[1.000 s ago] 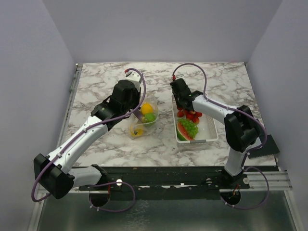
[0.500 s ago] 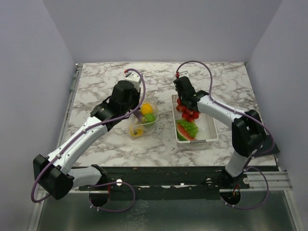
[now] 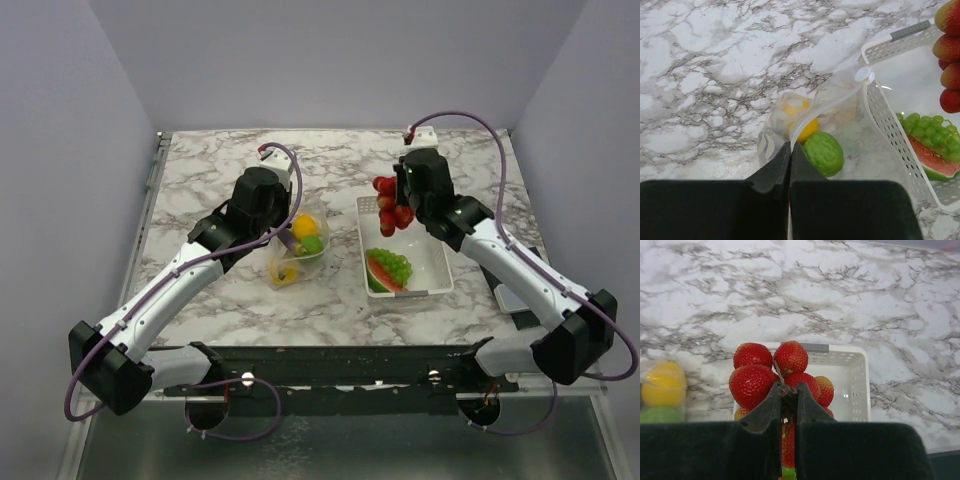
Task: Place the food in the zip-top bag and seal the zipper
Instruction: Pick up the fake fruit from the bin.
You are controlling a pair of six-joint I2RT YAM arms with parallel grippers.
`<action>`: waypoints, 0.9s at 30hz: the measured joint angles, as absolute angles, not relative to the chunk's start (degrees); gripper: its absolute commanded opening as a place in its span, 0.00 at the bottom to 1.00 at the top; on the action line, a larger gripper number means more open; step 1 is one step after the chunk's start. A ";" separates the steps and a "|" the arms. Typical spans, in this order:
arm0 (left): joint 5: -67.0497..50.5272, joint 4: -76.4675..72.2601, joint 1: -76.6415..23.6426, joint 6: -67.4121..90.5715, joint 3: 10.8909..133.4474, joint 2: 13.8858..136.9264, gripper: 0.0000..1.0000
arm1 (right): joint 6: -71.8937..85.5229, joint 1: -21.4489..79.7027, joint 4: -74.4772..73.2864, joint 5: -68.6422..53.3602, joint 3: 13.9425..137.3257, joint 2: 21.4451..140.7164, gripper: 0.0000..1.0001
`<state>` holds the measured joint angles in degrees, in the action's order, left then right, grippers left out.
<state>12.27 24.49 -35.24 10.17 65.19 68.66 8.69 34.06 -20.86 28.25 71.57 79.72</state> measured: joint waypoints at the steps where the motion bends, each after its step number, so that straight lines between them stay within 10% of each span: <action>1: 12.27 24.49 -35.24 10.17 65.19 68.64 0.00 | 8.99 34.06 -20.84 27.38 71.37 78.17 0.01; 27: 11.68 24.49 -34.44 11.77 65.19 68.60 0.00 | 28.21 35.55 -9.61 -7.49 66.13 61.67 0.01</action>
